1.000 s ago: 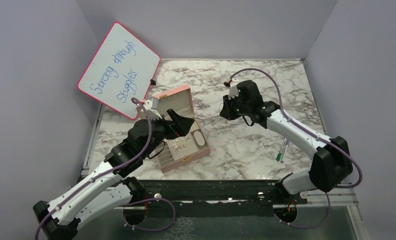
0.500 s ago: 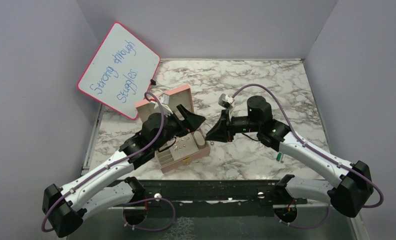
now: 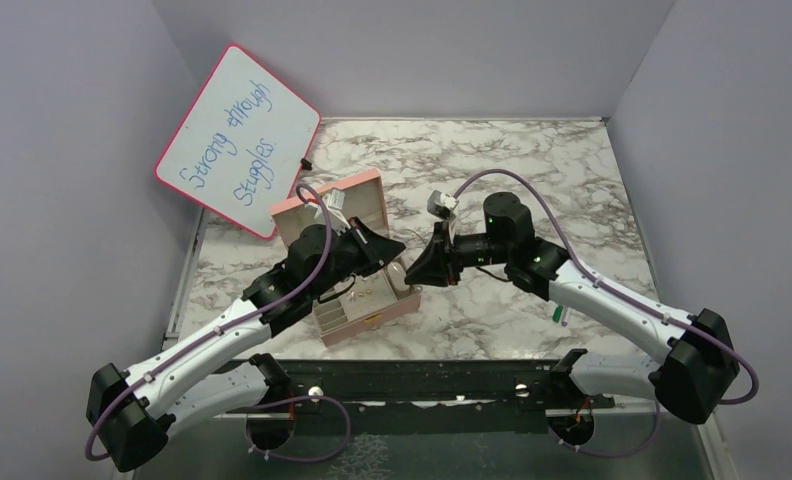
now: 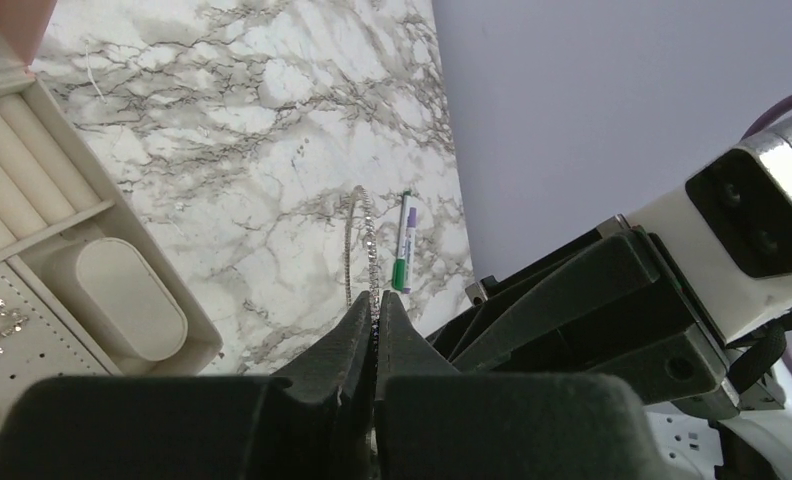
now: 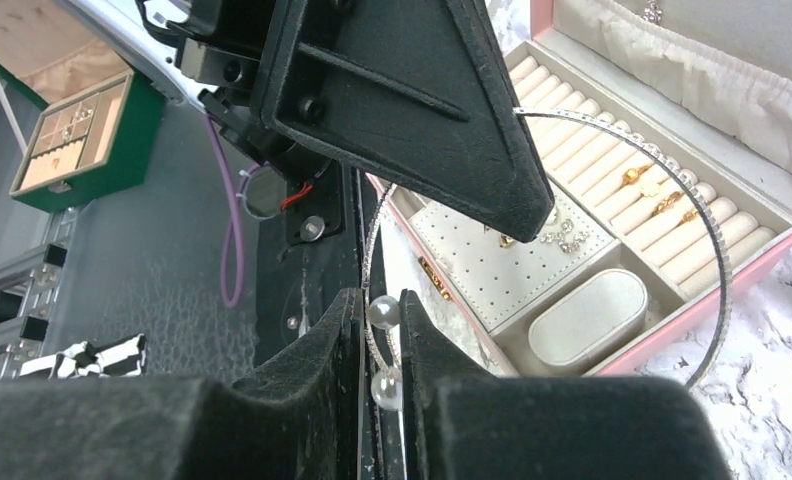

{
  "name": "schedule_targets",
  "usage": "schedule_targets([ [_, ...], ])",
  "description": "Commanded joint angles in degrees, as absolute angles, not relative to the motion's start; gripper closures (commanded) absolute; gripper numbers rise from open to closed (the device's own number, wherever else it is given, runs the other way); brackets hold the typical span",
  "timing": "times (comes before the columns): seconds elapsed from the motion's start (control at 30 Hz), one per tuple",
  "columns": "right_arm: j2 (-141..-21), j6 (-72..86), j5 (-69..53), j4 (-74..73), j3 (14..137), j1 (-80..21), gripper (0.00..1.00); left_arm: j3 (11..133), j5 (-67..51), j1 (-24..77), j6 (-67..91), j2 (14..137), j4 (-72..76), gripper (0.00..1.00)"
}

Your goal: Organize the mixed jewelry

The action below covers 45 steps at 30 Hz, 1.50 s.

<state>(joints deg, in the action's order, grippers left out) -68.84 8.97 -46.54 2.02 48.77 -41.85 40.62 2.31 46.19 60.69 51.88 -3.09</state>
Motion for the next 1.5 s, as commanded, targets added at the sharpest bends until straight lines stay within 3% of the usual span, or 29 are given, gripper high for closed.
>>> schedule_targets([
  [0.0, -69.04, 9.17, -44.46, 3.60, 50.28, -42.19, 0.79, 41.58, 1.40, 46.14, 59.93, 50.63, -3.54, 1.00],
  [0.13, -69.55, 10.92, -44.12, 2.04, 51.47, -42.21, 0.53, 43.02, 1.63, 46.12, 56.37, 50.77, -4.37, 1.00],
  [0.37, -67.11, 19.64, -36.77, 5.93, 50.60, -42.22, 0.39, 44.46, 2.09, 46.06, 47.77, 49.64, -4.22, 1.00],
  [0.67, -60.84, 32.33, -16.69, 16.62, 41.31, -42.20, 0.39, 44.82, 1.91, 46.11, 41.97, 45.95, -3.41, 1.00],
  [1.03, -66.36, 41.46, -15.16, 27.56, 37.84, -42.21, 0.41, 43.83, -1.57, 46.14, 41.65, 43.69, 0.85, 1.00],
  [1.2, -68.46, 43.19, -16.36, 31.12, 37.43, -42.24, 0.48, 42.36, -1.82, 46.10, 42.90, 43.04, 3.29, 1.00],
  [1.47, -69.23, 44.04, -17.29, 31.81, 37.55, -42.25, 0.67, 41.93, -1.43, 46.13, 43.24, 42.71, 4.12, 1.00],
])
